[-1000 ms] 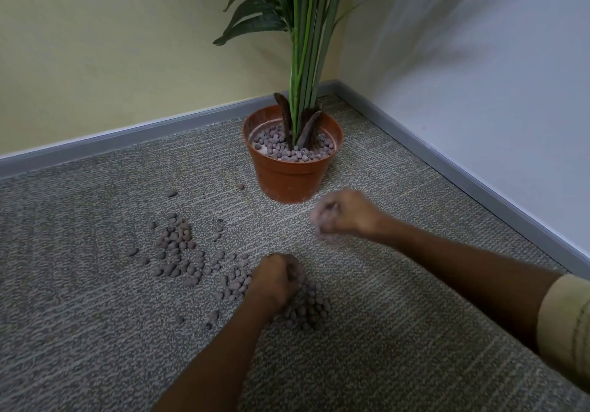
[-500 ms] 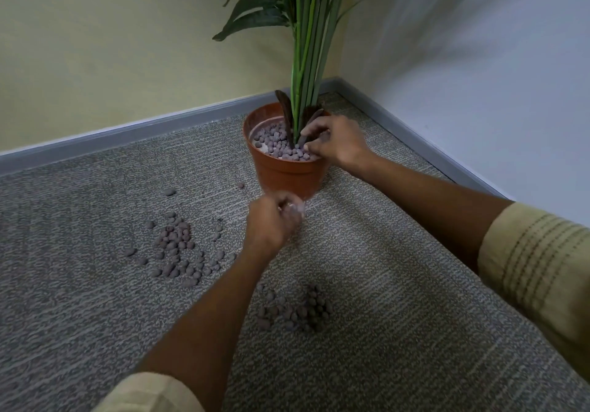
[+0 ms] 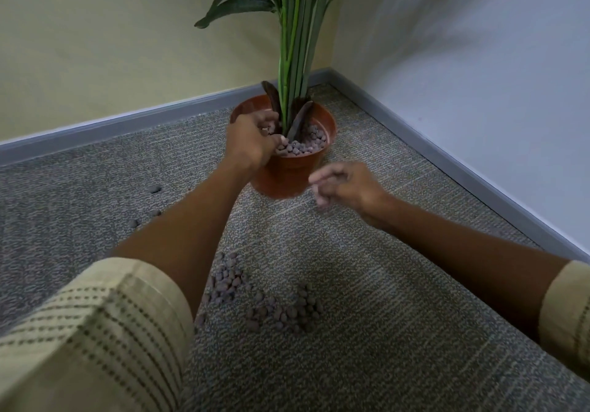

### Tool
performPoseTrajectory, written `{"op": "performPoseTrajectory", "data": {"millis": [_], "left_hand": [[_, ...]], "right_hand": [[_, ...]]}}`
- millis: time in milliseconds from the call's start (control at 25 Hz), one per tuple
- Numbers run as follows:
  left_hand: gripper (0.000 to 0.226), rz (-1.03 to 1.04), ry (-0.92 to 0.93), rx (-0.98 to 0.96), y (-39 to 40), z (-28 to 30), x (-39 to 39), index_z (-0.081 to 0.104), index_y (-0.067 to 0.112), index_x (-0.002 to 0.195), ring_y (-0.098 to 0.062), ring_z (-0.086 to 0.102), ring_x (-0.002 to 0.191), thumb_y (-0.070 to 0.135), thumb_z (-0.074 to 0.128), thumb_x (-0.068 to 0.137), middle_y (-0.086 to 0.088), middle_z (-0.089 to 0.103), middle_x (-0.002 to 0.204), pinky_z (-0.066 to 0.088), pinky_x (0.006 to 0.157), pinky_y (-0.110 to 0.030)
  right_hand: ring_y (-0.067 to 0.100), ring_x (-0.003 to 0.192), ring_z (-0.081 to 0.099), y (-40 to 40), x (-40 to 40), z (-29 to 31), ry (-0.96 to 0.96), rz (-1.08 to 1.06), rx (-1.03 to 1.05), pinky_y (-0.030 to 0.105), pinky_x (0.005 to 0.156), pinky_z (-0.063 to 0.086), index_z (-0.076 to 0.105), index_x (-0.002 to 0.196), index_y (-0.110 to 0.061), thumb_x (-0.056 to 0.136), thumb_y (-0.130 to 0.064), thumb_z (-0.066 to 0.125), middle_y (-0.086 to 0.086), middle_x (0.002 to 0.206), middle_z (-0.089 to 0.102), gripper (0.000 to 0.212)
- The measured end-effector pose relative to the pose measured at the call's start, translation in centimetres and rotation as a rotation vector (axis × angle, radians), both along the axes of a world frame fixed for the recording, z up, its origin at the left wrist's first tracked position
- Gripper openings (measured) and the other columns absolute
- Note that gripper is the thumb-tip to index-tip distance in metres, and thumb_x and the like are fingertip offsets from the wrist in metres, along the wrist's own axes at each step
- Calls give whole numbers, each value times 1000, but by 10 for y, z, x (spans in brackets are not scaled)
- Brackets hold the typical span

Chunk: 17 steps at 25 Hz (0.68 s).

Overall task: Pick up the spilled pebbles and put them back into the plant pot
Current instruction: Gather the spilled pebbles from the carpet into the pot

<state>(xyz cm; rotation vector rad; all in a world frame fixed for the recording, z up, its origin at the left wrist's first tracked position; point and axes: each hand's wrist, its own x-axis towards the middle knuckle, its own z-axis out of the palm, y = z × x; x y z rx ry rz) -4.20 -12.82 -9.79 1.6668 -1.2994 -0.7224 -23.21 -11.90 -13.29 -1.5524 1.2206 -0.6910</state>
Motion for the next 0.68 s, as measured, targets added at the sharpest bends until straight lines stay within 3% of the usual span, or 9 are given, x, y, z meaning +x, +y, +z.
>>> {"op": "performPoseTrajectory", "data": {"millis": [120, 160, 240, 280, 360, 480, 560, 680], "left_hand": [[27, 87, -143, -95, 19, -11, 0, 67, 18, 107, -18, 62, 94, 7, 63, 83, -9, 67, 109, 55, 85, -37], [23, 127, -174, -117, 28, -17, -1, 67, 18, 103, -18, 62, 91, 7, 61, 84, -8, 66, 107, 55, 82, -35], [18, 117, -212, -108, 49, -34, 1, 68, 17, 96, -15, 62, 82, 7, 58, 85, -4, 67, 101, 54, 75, -29], [17, 39, -226, -56, 60, -44, 3, 68, 16, 92, -13, 61, 76, 7, 56, 86, -3, 68, 95, 52, 69, -26], [15, -186, -296, 101, 80, -65, 8, 70, 12, 84, -14, 63, 70, 7, 55, 85, -5, 72, 88, 53, 67, -26], [14, -389, -438, 292, 106, -87, 12, 72, 9, 83, -23, 67, 80, 10, 59, 80, -10, 74, 90, 55, 78, -32], [18, -404, -402, 352, 118, -95, 13, 73, 11, 84, -25, 66, 86, 7, 58, 75, -11, 71, 94, 54, 81, -30], [22, -359, -432, 383, 134, -105, 19, 70, 14, 94, -26, 60, 93, 9, 57, 76, -10, 58, 99, 47, 82, -27]], "right_hand": [[18, 63, 66, 33, -13, -36, 239, 284, 252, 25, 58, 54, 67, 96, 1, 78, 3, 66, 8, 73, 69, 18], [19, 65, 66, 44, -13, -49, 345, 397, 240, 21, 58, 52, 67, 96, 0, 75, 4, 67, 7, 75, 68, 21], [16, 76, 58, 59, -11, -70, 648, 605, -34, 14, 62, 43, 66, 101, -6, 71, 0, 69, 2, 83, 60, 30], [14, 79, 52, 63, -8, -75, 724, 658, -179, 19, 66, 41, 65, 103, -9, 70, -3, 69, 0, 87, 55, 34], [13, 81, 50, 66, -1, -73, 699, 670, -246, 25, 74, 45, 67, 104, -14, 71, -3, 66, -3, 89, 52, 35], [8, 85, 50, 69, 7, -61, 697, 753, -224, 24, 81, 47, 70, 102, -16, 78, -9, 65, -17, 78, 48, 25], [6, 82, 50, 74, 13, -59, 679, 791, -236, 18, 74, 43, 72, 98, -16, 78, -8, 66, -18, 75, 45, 22], [4, 74, 47, 78, 18, -64, 679, 794, -252, 10, 59, 35, 74, 91, -13, 74, -2, 68, -5, 85, 50, 22]]}}
